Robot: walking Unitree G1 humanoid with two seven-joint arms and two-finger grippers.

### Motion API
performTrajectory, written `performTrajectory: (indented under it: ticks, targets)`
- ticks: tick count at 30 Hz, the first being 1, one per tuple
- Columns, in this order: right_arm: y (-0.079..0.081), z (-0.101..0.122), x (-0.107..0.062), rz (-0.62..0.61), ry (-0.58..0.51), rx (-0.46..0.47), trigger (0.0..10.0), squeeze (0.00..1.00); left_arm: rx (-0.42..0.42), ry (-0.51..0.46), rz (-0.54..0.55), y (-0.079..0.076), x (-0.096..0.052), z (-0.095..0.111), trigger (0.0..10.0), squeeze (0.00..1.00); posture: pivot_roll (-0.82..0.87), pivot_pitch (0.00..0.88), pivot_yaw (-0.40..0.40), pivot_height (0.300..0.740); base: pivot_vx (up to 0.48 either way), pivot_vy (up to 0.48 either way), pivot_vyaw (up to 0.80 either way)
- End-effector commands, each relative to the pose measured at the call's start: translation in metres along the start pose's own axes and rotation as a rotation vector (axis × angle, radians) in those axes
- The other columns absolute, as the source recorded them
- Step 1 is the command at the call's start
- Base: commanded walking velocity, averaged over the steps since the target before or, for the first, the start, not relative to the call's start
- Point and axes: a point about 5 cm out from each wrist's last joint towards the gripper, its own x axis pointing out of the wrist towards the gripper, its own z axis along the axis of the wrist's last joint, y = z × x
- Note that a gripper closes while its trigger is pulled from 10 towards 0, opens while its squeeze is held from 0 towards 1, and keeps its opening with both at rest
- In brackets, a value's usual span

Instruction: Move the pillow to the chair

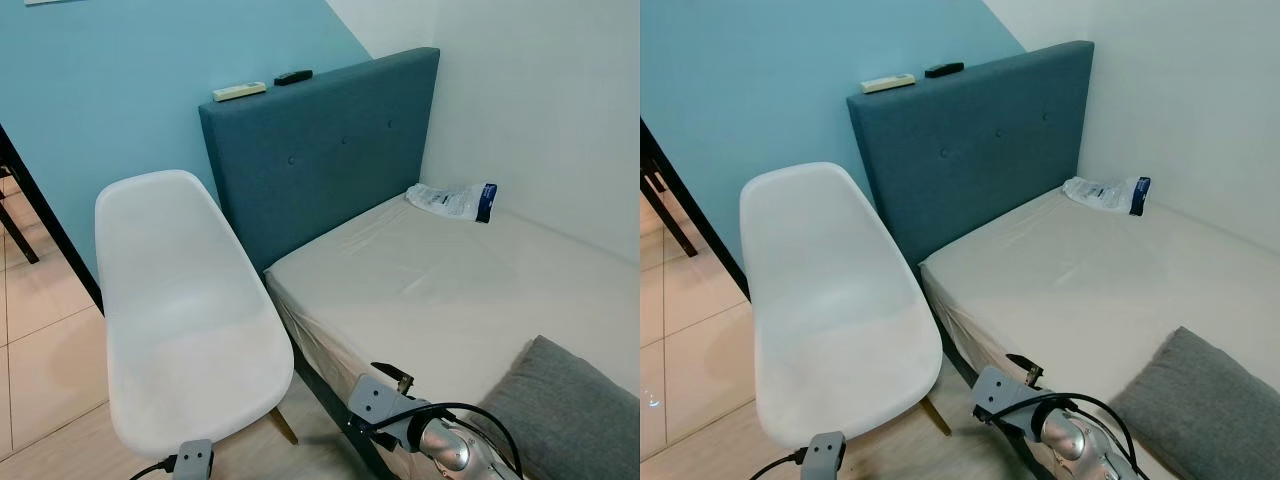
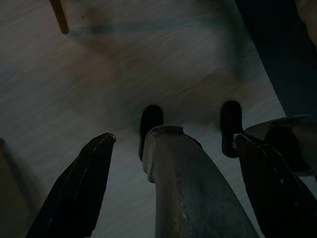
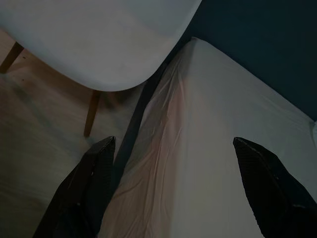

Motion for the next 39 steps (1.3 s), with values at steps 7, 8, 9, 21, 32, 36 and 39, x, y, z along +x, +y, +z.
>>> performTrajectory:
  ticks: [7,8,9,21,32,36,39]
  targets:
    - [0.0056,0.0077,0.0034,0.011,-0.035,-0.013,10.0,0.00,0.029,0.005,0.008,0.0052,-0.0006,0.0018,10.0,0.00,-0.13,0.000,0.038,0.740,0.000,0.000,0.00]
    - [0.0053,0.0077,0.0035,0.011,-0.034,-0.012,10.0,0.00,0.029,0.004,0.008,0.0051,-0.0005,0.0022,10.0,0.00,-0.13,0.000,0.038,0.740,0.000,0.000,0.00]
    - [0.0051,0.0075,0.0036,0.011,-0.034,-0.011,10.0,0.00,0.029,0.004,0.008,0.0051,-0.0005,0.0024,10.0,0.00,-0.13,0.000,0.038,0.740,0.000,0.000,0.00]
    - [0.0028,0.0067,0.0052,0.014,-0.030,-0.014,10.0,0.00,0.027,0.002,-0.001,0.0010,0.0003,0.0033,10.0,0.00,-0.13,0.000,0.039,0.740,0.000,0.000,0.00]
    - [0.0033,0.0058,0.0050,0.028,-0.024,-0.021,10.0,0.00,0.028,-0.001,0.000,0.0016,0.0003,0.0043,10.0,0.00,-0.13,0.000,0.039,0.740,0.000,0.000,0.00]
    - [0.0034,0.0058,0.0044,0.024,-0.027,-0.021,10.0,0.00,0.026,-0.002,-0.002,0.0015,0.0003,0.0042,10.0,0.00,-0.13,0.000,0.039,0.740,0.000,0.000,0.00]
    - [0.0041,0.0053,0.0034,0.018,-0.028,-0.018,10.0,0.00,0.026,-0.001,-0.005,0.0012,0.0003,0.0038,10.0,0.00,-0.13,0.000,0.040,0.740,0.000,0.000,0.00]
